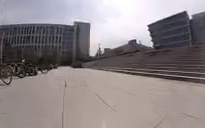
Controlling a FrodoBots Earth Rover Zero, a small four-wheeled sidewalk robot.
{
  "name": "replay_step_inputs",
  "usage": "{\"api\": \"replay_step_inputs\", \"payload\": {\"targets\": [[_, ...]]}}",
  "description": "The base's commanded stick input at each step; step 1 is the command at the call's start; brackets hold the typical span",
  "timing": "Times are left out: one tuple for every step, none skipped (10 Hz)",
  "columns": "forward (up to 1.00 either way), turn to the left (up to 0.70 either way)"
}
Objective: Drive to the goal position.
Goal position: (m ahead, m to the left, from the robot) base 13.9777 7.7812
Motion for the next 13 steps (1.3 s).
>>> {"api": "replay_step_inputs", "payload": {"targets": [[1.0,0.0],[1.0,0.0],[1.0,0.0],[1.0,0.0],[1.0,0.0],[1.0,0.07],[1.0,0.24],[1.0,0.37],[1.0,0.38],[1.0,0.33],[1.0,0.27],[1.0,0.12],[1.0,0.0]]}}
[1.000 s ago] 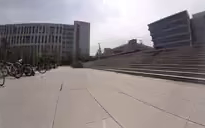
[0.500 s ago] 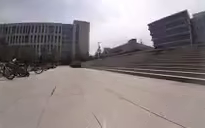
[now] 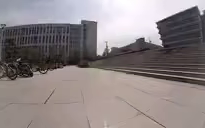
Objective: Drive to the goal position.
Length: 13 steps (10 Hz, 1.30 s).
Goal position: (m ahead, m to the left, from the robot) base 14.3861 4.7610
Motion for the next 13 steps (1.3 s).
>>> {"api": "replay_step_inputs", "payload": {"targets": [[1.0,0.0],[1.0,0.0],[1.0,0.0],[1.0,0.0],[1.0,0.0],[1.0,0.0],[1.0,0.0],[1.0,0.0],[1.0,0.0],[1.0,0.0],[1.0,0.0],[1.0,0.0],[1.0,0.0]]}}
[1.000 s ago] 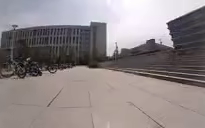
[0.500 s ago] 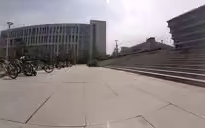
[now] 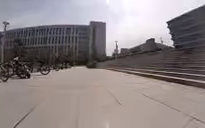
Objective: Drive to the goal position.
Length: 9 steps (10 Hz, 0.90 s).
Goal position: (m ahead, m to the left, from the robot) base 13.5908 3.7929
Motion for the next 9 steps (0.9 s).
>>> {"api": "replay_step_inputs", "payload": {"targets": [[1.0,0.0],[1.0,0.0],[1.0,0.0],[1.0,0.0],[1.0,0.0],[1.0,0.0],[1.0,0.0],[1.0,0.0],[1.0,0.0]]}}
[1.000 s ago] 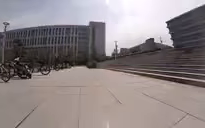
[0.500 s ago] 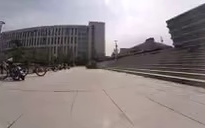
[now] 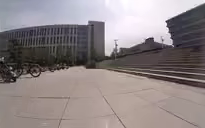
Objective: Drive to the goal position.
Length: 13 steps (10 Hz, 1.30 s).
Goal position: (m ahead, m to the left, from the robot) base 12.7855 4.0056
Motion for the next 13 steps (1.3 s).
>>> {"api": "replay_step_inputs", "payload": {"targets": [[1.0,-0.06],[1.0,-0.23],[1.0,-0.23],[1.0,-0.16],[1.0,-0.08],[1.0,0.0],[1.0,0.0],[1.0,0.0],[1.0,0.08],[1.0,0.24],[1.0,0.35],[1.0,0.4],[1.0,0.39]]}}
